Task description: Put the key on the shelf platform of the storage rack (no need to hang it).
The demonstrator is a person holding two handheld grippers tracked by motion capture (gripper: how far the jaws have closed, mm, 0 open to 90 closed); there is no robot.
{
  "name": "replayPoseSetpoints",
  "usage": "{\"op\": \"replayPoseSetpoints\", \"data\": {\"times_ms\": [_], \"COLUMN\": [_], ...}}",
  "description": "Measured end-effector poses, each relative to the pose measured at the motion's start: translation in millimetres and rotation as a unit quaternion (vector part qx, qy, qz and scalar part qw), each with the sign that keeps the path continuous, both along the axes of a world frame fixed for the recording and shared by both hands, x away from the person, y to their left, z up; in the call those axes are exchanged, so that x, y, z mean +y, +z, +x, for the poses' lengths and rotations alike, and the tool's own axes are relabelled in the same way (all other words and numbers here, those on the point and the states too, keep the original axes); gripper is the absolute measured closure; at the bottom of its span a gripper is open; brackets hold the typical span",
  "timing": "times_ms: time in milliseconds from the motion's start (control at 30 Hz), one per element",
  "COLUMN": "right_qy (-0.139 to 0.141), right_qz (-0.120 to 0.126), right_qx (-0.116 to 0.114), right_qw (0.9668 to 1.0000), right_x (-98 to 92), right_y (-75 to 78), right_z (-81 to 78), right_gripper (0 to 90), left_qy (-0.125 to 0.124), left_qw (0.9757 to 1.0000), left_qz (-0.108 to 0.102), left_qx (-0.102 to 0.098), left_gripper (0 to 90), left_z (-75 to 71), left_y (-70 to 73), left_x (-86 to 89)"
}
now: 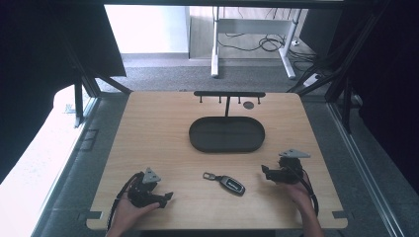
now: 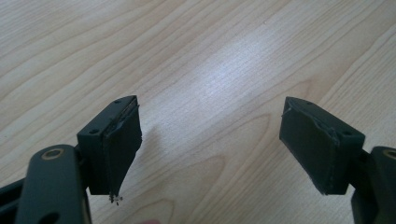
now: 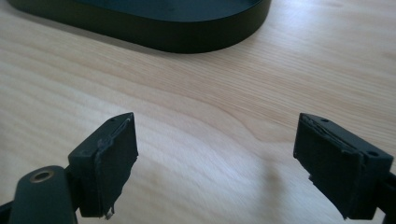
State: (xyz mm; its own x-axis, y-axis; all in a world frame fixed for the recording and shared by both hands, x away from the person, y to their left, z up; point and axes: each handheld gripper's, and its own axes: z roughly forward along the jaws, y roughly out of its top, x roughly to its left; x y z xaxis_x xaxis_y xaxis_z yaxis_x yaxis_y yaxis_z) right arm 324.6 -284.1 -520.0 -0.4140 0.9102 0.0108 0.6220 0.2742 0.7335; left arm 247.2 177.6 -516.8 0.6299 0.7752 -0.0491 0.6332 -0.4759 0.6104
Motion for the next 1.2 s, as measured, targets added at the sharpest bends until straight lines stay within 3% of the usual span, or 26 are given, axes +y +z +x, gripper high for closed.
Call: {"op": "replayPoseSetpoints", "data": {"times_ms": [67,167,267,367,667,1200], "right_qy": [0.007,0.012,0.031,0.040,0.045,0.037], "right_qz": [-0.012,-0.008,-0.031,-0.035,-0.030,-0.034], "right_qx": [-0.007,-0.003,0.007,0.006,0.020,0.008], "right_qw": [0.9999,0.9999,0.9990,0.9986,0.9983,0.9987], "right_x": [-2.9,-4.4,0.9,5.8,8.4,4.7], "right_y": [3.7,4.2,-0.5,0.1,1.2,5.9], "right_z": [-4.5,-5.8,-6.8,-7.7,-9.7,-15.1], "right_gripper": [15.1,15.6,19.2,20.8,26.3,30.2], "left_qy": [-0.004,-0.006,-0.009,-0.009,-0.010,-0.009], "left_qw": [1.0000,1.0000,0.9999,0.9999,0.9999,0.9999], "left_qz": [0.002,0.003,0.007,0.004,0.006,0.001], "left_qx": [0.001,0.001,0.005,0.004,0.004,0.003], "left_gripper": [21.3,21.3,21.3,21.3,21.3,21.3], "left_z": [-0.2,-0.2,-0.2,-0.2,-0.7,1.7], "left_y": [0.4,-0.3,-2.6,-1.8,-2.2,0.3], "left_x": [-1.1,-2.2,-3.9,-3.0,-3.9,-1.8]}}
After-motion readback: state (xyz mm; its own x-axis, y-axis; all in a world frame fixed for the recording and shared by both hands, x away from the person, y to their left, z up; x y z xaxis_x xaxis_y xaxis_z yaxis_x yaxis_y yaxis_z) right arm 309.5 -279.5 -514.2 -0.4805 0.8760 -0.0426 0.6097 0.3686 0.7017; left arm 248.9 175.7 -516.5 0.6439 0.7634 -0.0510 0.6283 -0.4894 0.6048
